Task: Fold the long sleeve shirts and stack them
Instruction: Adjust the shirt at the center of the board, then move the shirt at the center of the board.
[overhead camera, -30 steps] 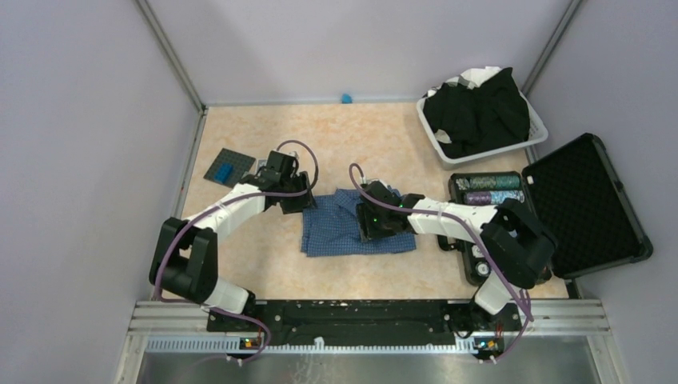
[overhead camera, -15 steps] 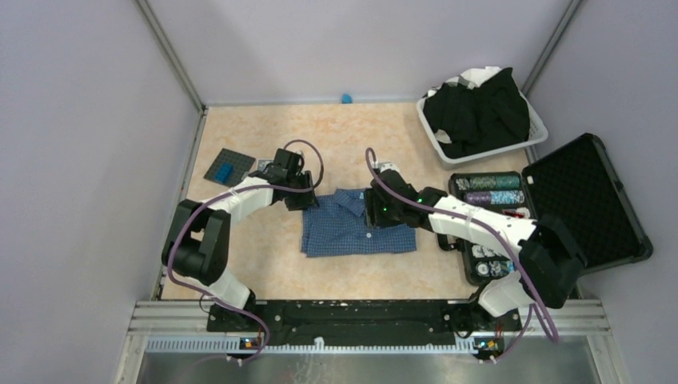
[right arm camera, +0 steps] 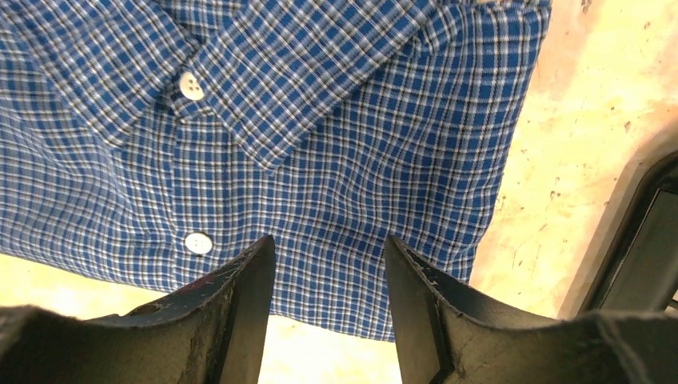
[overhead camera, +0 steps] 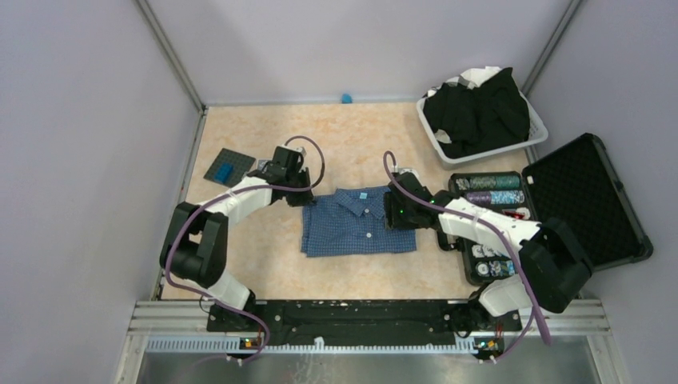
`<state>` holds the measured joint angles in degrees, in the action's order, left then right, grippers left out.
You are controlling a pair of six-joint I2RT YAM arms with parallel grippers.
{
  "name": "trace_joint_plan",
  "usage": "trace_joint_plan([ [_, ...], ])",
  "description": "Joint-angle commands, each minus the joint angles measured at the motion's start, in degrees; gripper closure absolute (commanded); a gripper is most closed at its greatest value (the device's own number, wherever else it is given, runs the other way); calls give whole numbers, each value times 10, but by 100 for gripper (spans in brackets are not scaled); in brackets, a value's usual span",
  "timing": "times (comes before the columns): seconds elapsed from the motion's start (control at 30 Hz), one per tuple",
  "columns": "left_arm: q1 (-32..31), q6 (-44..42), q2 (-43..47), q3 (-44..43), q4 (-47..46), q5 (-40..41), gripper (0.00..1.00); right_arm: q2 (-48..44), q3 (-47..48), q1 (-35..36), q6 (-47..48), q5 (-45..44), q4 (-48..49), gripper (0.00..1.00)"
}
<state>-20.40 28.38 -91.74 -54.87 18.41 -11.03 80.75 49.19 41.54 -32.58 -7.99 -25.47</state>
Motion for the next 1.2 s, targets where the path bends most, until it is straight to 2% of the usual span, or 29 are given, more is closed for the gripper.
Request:
trace_joint_plan([
  [0.0, 1, -10, 46, -39, 33, 51, 100, -10, -14, -8, 3, 5, 23, 48],
  [0.07, 3, -8, 41, -37, 48, 99, 100, -4, -25, -7, 1, 8, 30, 48],
  [0.37, 31, 26, -30, -9, 20, 113, 100, 2, -65, -8, -6, 14, 53, 47],
  [0.5, 34, 27, -41, -13, 8, 93, 100, -14, -36, -7, 3, 7, 24, 45],
  [0.63, 36, 17, -36, -37, 19, 81, 98, -16, 28, 38, -6, -72, -38, 39],
  [0.7, 37, 9, -31, -56, 36, 77, 88, -9, 50, 65, -23, -77, -45, 35],
  [0.83, 39, -13, -5, -87, 67, 91, 53, 27, 97, 127, -66, -94, -29, 29],
  [0.93, 43, -29, 23, -114, 96, 101, 33, 83, 143, 154, -84, -107, -34, 27],
  [1.07, 46, -44, 70, -141, 120, 105, 21, 140, 182, 165, -104, -106, -27, 27],
  [1.17, 47, -44, 107, -146, 122, 97, 16, 170, 196, 168, -116, -108, -17, 27],
])
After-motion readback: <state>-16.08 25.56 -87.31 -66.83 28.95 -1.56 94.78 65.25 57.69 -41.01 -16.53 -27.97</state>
